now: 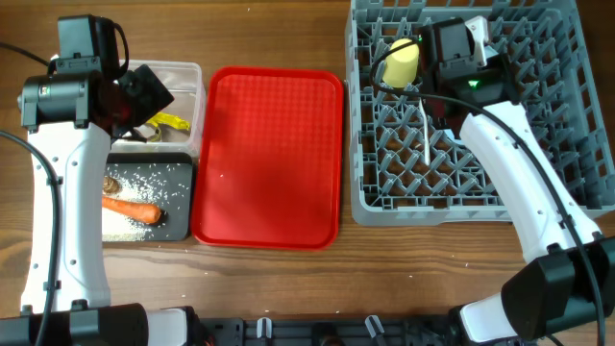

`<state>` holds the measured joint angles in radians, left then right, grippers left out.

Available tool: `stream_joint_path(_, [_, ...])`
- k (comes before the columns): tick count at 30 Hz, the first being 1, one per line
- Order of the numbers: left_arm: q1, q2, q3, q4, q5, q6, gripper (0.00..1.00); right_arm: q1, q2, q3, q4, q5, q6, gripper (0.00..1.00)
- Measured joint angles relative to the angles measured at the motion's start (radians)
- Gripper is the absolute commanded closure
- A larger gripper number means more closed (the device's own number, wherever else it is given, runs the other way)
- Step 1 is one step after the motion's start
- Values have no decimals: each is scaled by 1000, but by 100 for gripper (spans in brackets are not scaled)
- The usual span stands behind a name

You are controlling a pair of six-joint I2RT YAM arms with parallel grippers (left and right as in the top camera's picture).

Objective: Sort waste into correct bins and load items into the dishwasher rack

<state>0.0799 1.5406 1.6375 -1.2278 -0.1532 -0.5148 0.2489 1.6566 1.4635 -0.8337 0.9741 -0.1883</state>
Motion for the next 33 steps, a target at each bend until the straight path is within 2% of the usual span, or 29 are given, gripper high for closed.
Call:
stream_joint_path(8, [0,0,0,0,0,0,0,0,0,0,5,-94,7,95])
stream_joint_path(15, [0,0,0,0,0,0,0,-3,0,0,5,-308,17,88])
stream_joint_path(16, [0,0,0,0,0,0,0,-3,0,0,5,-335,29,78])
stream_joint_path(17, [0,0,0,0,0,0,0,-3,0,0,5,-352,35,49])
stream_joint_path(18, [0,0,0,0,0,0,0,-3,0,0,5,-378,42,28])
stream_joint_path(20, [0,0,0,0,0,0,0,-3,0,0,10,-407,60,21])
stream_joint_path(25, [0,0,0,0,0,0,0,-2,0,0,9,-433,69,19])
stream_joint_path(28, [0,0,0,0,0,0,0,-2,-8,0,9,-447,87,14])
stream_joint_path(30, [0,0,0,0,0,0,0,-2,-43,0,9,-474,97,12])
stream_joint_path(33, [0,0,0,0,0,0,0,-2,-147,0,13,-525,130,14])
